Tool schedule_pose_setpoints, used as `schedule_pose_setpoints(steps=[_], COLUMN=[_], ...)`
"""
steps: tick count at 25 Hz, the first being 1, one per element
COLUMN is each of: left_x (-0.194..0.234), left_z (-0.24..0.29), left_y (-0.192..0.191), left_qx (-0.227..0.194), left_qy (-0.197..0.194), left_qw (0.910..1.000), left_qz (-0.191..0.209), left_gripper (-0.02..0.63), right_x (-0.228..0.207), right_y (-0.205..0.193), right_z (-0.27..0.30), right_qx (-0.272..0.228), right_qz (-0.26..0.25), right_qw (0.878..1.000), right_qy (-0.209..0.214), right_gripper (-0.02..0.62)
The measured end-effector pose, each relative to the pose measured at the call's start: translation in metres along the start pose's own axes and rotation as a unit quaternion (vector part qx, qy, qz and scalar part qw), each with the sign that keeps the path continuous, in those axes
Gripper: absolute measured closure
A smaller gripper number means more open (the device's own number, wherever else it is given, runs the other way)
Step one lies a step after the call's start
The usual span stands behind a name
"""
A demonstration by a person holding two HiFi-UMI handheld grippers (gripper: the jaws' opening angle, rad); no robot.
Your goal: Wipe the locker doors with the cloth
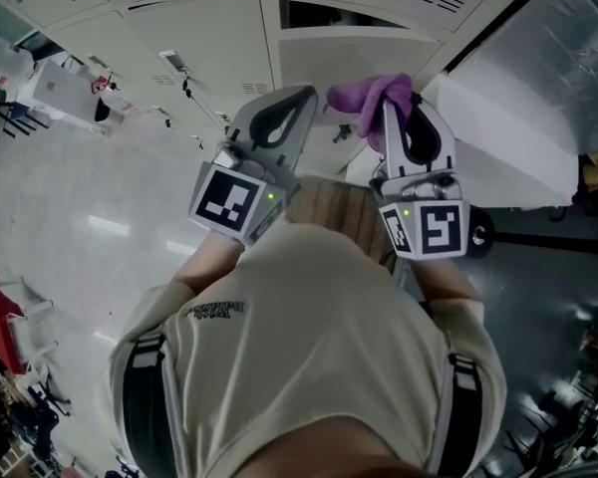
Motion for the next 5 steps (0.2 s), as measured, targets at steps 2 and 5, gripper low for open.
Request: schedule_pose_setpoints(steps=[2, 5], left_x=[0.0006, 0.0015], left_z=[0.0015, 0.0034], left_y=[0.0003, 0.0002], left_qx=[-0.001, -0.002], left_qy=[0.0, -0.002], left_qw=[1.0, 1.0], left_qz=[0.001, 0.004], left_gripper=[0.604, 0.604], right_x=[-0.0003, 0.0], right_y=[-0.001, -0.0029], right_z=[0.0011, 0.0027], right_qx=[0.001, 0.003], right_qz=[-0.001, -0.003], right_qw=[1.0, 1.0], right_qy=[0.001, 0.004], right_gripper=[0.545, 0.545])
Point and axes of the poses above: the fingertips, and each gripper's own axes: z forward along the fingers, x to its left, y out of its top, the point moved 3 cm from there along -z, backward along the fingers, and after that the axes turned 13 degrees about -y, right-handed, at the moved point
